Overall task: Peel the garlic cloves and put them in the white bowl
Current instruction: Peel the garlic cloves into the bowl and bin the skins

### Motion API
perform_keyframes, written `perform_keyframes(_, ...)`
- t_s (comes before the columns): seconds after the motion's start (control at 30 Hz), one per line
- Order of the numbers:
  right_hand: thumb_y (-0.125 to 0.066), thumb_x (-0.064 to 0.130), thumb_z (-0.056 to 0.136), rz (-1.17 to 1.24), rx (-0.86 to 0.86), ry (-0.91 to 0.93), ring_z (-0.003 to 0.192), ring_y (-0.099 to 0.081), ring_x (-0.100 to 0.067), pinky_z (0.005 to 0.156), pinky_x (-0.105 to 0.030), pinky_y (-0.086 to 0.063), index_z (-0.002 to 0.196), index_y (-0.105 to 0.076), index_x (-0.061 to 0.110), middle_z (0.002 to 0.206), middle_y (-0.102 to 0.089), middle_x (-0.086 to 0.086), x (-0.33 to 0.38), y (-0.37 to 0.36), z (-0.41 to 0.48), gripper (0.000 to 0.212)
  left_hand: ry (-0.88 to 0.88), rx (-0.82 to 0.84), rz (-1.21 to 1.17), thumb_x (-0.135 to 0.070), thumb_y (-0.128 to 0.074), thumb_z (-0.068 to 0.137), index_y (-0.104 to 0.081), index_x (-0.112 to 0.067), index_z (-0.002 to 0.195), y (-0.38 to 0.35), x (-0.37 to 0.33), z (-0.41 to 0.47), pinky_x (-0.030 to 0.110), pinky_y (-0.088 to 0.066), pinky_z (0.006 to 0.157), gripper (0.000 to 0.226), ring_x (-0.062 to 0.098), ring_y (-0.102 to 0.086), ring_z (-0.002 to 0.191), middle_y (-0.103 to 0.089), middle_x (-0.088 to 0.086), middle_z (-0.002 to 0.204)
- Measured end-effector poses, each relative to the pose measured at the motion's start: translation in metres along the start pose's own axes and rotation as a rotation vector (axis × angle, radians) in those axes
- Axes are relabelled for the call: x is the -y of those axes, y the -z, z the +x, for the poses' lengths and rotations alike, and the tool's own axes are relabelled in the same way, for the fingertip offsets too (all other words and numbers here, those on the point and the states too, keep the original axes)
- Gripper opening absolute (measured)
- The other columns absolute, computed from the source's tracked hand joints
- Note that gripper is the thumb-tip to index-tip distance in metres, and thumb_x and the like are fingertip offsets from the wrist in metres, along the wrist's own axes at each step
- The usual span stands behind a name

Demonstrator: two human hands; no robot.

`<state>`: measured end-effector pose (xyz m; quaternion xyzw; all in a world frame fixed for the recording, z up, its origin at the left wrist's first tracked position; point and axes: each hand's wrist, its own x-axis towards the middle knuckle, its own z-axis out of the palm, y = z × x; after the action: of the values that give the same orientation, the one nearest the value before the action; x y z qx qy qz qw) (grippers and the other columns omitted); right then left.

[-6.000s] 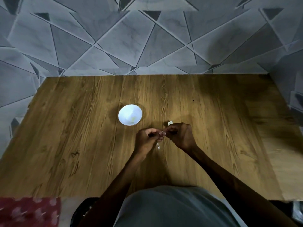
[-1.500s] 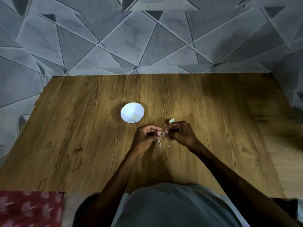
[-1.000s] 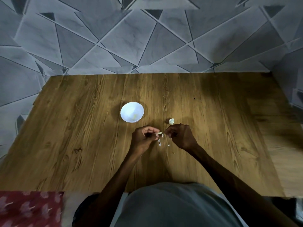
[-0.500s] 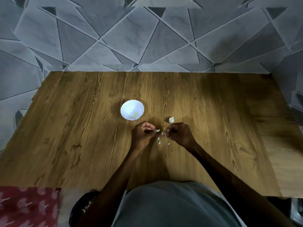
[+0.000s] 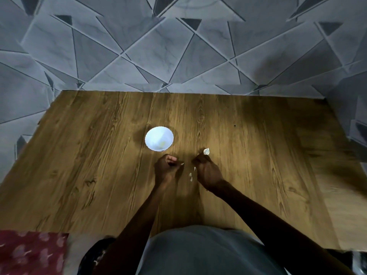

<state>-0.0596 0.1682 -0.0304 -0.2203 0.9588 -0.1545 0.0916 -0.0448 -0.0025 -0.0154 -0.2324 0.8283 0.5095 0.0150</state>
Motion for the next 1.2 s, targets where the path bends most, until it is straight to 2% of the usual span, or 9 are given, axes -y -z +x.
perform_keyframes(0.07, -0.055, 0.023, 0.097, -0.050, 0.012, 0.045, 0.130, -0.045, -0.033, 0.098, -0.043, -0.051, 0.131, -0.056, 0.008, 0.139, -0.050, -0.013, 0.000, -0.004, -0.004, 0.037, -0.033, -0.025, 0.000, -0.014, -0.075, 0.081, -0.069, -0.013, 0.085, 0.004, 0.004, -0.004, 0.030, -0.053, 0.082, 0.008, 0.017, -0.067, 0.083, -0.071, -0.001, 0.086)
perform_keyframes(0.2, -0.054, 0.029, 0.097, -0.009, -0.064, 0.192, 0.107, -0.058, -0.024, 0.082, -0.038, -0.055, 0.107, -0.071, 0.013, 0.113, -0.065, -0.006, -0.005, -0.007, -0.024, 0.025, 0.011, -0.033, -0.007, -0.013, -0.069, 0.081, -0.069, -0.022, 0.083, 0.018, 0.018, -0.014, 0.032, -0.055, 0.080, 0.009, 0.015, -0.069, 0.078, -0.072, -0.004, 0.082)
perform_keyframes(0.27, -0.048, 0.037, 0.099, 0.084, -0.105, 0.164, 0.099, -0.059, -0.020, 0.079, -0.035, -0.053, 0.096, -0.071, 0.017, 0.104, -0.066, -0.001, -0.007, -0.005, -0.027, 0.031, 0.047, -0.036, -0.038, -0.011, -0.067, 0.079, -0.068, -0.028, 0.079, 0.023, 0.025, -0.019, 0.031, -0.055, 0.077, 0.017, 0.014, -0.070, 0.075, -0.072, -0.006, 0.078)
perform_keyframes(0.43, -0.055, 0.031, 0.094, 0.094, -0.118, 0.204, 0.103, -0.061, -0.024, 0.079, -0.036, -0.054, 0.102, -0.071, 0.015, 0.110, -0.067, -0.003, 0.004, -0.005, -0.018, 0.024, 0.056, -0.012, -0.099, -0.006, -0.064, 0.083, -0.069, -0.026, 0.083, 0.025, 0.035, -0.037, 0.036, -0.058, 0.073, 0.020, 0.015, -0.069, 0.068, -0.072, -0.003, 0.072)
perform_keyframes(0.6, -0.043, 0.030, 0.090, 0.026, -0.131, 0.340, 0.093, -0.064, -0.026, 0.070, -0.033, -0.056, 0.091, -0.074, 0.013, 0.098, -0.070, -0.004, 0.003, -0.006, -0.024, 0.036, 0.103, 0.007, -0.193, -0.001, -0.061, 0.084, -0.068, -0.021, 0.080, 0.020, 0.040, -0.043, 0.043, -0.057, 0.072, 0.021, 0.019, -0.066, 0.066, -0.071, 0.005, 0.072)
perform_keyframes(0.8, -0.048, 0.025, 0.093, 0.083, -0.118, 0.282, 0.092, -0.067, -0.024, 0.078, -0.033, -0.055, 0.096, -0.073, 0.011, 0.100, -0.071, -0.007, -0.017, -0.005, -0.059, 0.030, 0.092, 0.054, -0.234, -0.001, -0.060, 0.087, -0.068, -0.017, 0.085, 0.015, 0.040, -0.054, 0.025, -0.053, 0.062, 0.018, 0.016, -0.067, 0.070, -0.071, 0.006, 0.078)
perform_keyframes(0.93, -0.060, 0.008, 0.088, 0.181, -0.187, 0.154, 0.093, -0.065, -0.023, 0.081, -0.033, -0.056, 0.102, -0.070, 0.009, 0.103, -0.068, -0.009, -0.026, 0.003, -0.066, 0.018, 0.083, 0.072, -0.271, 0.000, -0.059, 0.088, -0.069, -0.017, 0.085, 0.015, 0.045, -0.057, 0.028, -0.053, 0.064, 0.019, 0.017, -0.066, 0.070, -0.071, 0.007, 0.078)
perform_keyframes(1.03, -0.067, -0.004, 0.081, 0.132, -0.151, 0.095, 0.105, -0.064, -0.032, 0.087, -0.040, -0.057, 0.119, -0.064, 0.002, 0.118, -0.064, -0.016, -0.037, 0.002, -0.073, 0.039, 0.109, 0.066, -0.296, 0.001, -0.058, 0.088, -0.068, -0.015, 0.084, 0.015, 0.046, -0.059, 0.028, -0.053, 0.063, 0.020, 0.017, -0.065, 0.068, -0.070, 0.008, 0.079)
perform_keyframes(1.2, -0.075, 0.003, 0.080, 0.078, -0.094, 0.138, 0.121, -0.055, -0.036, 0.092, -0.046, -0.055, 0.131, -0.058, 0.002, 0.135, -0.057, -0.018, -0.035, 0.000, -0.083, 0.054, 0.115, 0.081, -0.299, 0.001, -0.058, 0.088, -0.068, -0.014, 0.083, 0.015, 0.045, -0.057, 0.030, -0.052, 0.065, 0.019, 0.019, -0.065, 0.069, -0.070, 0.009, 0.077)
